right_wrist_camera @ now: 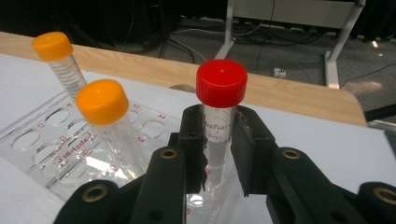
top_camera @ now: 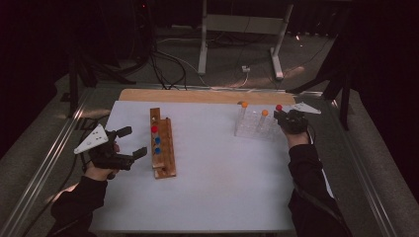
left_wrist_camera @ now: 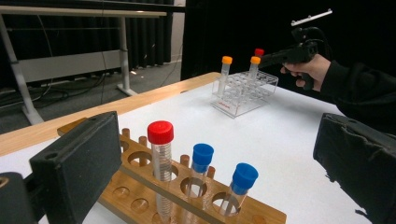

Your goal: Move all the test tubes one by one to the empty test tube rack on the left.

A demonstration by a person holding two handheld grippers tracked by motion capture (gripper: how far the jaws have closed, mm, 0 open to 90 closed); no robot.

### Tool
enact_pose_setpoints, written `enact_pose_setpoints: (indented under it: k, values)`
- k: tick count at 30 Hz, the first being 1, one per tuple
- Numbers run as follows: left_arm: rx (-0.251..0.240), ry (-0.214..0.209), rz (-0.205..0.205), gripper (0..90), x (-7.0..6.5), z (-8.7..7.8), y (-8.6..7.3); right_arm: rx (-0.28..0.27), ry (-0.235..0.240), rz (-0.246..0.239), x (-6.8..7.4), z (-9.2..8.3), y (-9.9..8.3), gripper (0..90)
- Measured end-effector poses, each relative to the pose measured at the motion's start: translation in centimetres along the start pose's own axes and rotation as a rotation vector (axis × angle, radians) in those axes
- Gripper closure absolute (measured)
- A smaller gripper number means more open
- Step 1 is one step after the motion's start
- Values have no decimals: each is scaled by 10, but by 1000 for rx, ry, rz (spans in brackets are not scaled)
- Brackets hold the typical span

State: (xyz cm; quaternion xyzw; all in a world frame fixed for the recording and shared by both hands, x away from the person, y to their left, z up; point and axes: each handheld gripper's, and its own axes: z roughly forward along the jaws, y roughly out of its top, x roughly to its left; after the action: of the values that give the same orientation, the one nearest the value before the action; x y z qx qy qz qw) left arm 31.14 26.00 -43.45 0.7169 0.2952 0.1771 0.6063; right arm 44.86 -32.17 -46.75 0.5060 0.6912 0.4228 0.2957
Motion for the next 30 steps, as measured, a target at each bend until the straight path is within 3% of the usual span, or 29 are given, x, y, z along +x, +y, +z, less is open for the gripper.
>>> enact_pose_setpoints:
  k: [19, 30]
  values:
    - [-5, -15, -3, 20, -1, -1, 3, -75, 5, -66, 2, -40, 52, 751]
    - [7, -37, 1, 20, -3, 0, 8, -133, 69, -122, 20, -65, 81, 751]
